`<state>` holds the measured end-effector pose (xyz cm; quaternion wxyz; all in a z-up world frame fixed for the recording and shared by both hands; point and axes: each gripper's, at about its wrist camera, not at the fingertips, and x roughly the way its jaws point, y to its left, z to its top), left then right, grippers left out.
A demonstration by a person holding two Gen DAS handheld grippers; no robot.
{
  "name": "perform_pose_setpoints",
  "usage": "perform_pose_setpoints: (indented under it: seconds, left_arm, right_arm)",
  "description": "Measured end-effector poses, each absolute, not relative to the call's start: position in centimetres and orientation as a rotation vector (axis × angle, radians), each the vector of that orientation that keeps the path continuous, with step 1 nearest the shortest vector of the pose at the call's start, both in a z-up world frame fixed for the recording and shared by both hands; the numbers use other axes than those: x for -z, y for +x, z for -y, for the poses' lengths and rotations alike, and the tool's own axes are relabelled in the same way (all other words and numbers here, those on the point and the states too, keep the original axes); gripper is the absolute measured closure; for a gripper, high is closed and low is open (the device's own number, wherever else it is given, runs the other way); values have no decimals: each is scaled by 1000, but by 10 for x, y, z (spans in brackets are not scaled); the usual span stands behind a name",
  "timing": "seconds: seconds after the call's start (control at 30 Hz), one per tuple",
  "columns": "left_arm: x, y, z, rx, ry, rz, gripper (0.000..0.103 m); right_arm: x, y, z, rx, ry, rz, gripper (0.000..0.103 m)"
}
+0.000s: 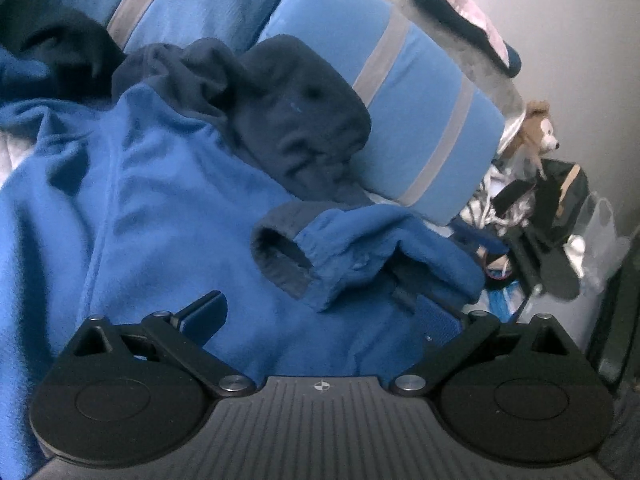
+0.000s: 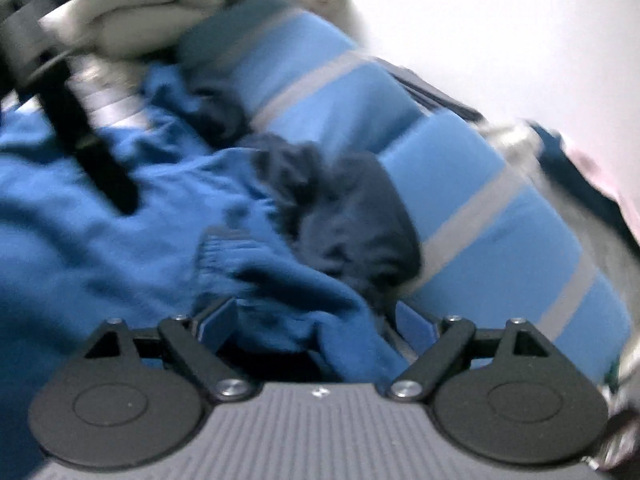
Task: Fold clothes
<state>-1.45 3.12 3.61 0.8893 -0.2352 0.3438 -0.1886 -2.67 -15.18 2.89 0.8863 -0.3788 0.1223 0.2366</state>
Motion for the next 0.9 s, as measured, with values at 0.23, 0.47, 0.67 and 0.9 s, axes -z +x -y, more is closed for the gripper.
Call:
perform_pose_setpoints:
  seconds: [0.23, 0.47, 0.67, 0.9]
  left_arm:
    - [-16, 13, -46, 431, -761, -743, 0]
    - [15, 48, -52, 444, -1015, -790, 7]
    - [21, 61, -48, 437, -1078, -826, 36]
    - [25, 73, -42, 428, -1126, -873, 86]
  right_arm:
    - [-14, -38, 132, -566, -896, -253, 12]
    - [-5, -40, 129, -554, -945, -277, 12]
    - [-4, -34, 130, -514, -935, -291, 11]
    - [-1, -33, 132, -488, -934, -297, 10]
